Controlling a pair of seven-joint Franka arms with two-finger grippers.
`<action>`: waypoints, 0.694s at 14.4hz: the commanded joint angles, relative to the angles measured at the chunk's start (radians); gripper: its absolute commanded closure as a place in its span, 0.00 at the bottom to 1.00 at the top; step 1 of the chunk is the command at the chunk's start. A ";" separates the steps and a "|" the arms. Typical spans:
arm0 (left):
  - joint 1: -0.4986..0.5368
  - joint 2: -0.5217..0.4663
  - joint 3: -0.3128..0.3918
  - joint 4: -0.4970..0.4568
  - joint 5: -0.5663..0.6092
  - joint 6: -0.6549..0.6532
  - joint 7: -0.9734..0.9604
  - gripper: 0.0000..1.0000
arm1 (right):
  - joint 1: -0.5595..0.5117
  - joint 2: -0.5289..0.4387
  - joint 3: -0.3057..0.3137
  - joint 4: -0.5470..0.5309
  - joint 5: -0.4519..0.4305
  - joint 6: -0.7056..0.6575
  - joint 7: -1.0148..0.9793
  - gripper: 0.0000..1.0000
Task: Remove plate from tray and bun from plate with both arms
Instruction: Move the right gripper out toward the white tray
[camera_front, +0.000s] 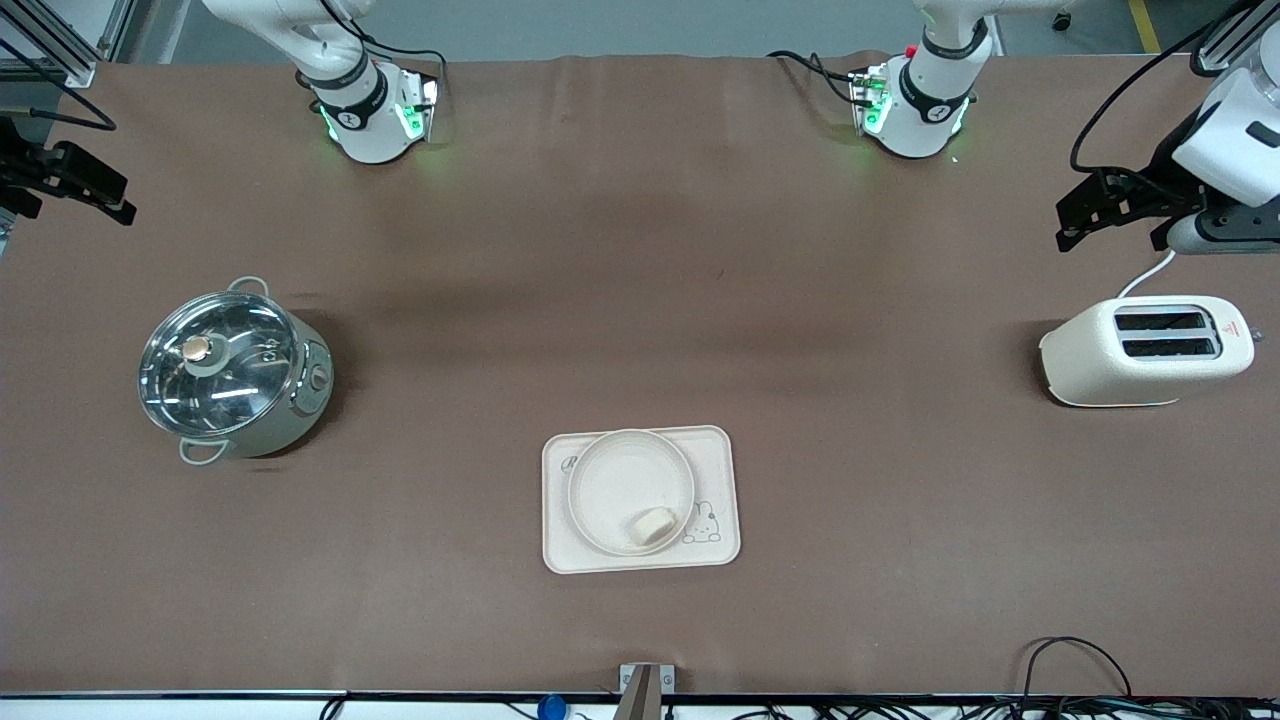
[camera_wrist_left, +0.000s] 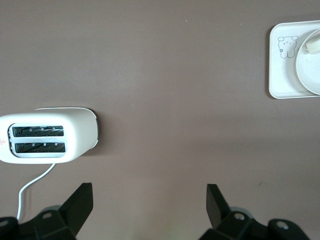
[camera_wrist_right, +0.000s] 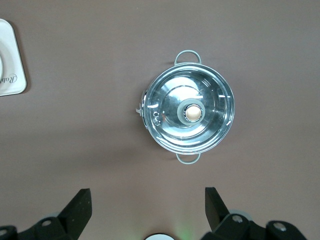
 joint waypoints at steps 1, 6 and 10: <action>-0.002 0.000 -0.005 0.014 0.018 -0.017 0.013 0.00 | -0.009 -0.020 0.002 -0.019 0.021 -0.004 -0.012 0.00; 0.001 0.002 -0.004 0.015 0.016 -0.017 0.012 0.00 | -0.012 0.006 -0.014 -0.021 0.158 0.051 -0.012 0.00; 0.001 0.003 -0.004 0.011 0.015 -0.017 0.000 0.00 | 0.064 0.148 -0.008 -0.025 0.202 0.137 -0.003 0.00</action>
